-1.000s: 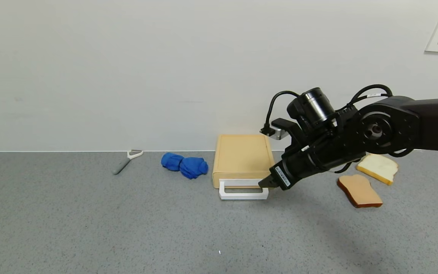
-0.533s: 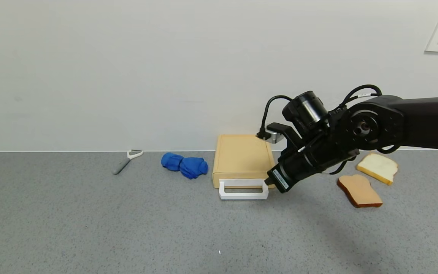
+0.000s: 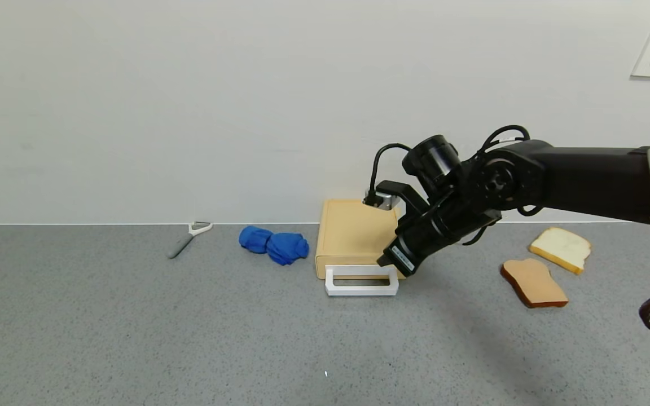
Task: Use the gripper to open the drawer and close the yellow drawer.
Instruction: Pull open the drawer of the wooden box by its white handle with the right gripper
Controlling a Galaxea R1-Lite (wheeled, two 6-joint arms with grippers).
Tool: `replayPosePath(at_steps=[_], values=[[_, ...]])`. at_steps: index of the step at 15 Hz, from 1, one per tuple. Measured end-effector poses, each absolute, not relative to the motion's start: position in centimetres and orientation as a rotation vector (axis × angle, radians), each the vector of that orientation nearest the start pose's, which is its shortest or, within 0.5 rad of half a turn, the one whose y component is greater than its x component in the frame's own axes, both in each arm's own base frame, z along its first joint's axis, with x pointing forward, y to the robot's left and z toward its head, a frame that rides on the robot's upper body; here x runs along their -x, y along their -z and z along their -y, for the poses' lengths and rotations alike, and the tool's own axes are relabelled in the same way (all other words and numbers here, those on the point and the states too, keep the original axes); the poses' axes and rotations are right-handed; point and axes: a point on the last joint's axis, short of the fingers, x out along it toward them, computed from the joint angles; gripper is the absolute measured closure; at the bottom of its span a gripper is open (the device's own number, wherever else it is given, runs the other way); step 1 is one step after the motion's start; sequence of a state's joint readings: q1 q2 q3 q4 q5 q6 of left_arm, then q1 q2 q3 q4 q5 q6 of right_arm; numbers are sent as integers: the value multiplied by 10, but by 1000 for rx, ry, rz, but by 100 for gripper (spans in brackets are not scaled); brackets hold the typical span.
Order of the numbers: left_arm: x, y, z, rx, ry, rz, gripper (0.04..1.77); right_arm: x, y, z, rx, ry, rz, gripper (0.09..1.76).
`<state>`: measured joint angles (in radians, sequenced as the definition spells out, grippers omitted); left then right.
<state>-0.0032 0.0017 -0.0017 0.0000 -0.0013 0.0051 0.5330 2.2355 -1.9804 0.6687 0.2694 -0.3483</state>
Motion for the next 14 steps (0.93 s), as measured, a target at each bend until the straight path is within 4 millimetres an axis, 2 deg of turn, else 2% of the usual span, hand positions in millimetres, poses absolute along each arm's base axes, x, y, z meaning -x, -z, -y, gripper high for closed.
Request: replayPosePath(at_steps=[4, 14], values=[[23, -76, 0, -5, 5, 0, 9, -385, -162, -241, 399, -1000, -748, 173], [23, -76, 0, -5, 5, 0, 9, -412, -114, -254, 360, -1038, -714, 173]])
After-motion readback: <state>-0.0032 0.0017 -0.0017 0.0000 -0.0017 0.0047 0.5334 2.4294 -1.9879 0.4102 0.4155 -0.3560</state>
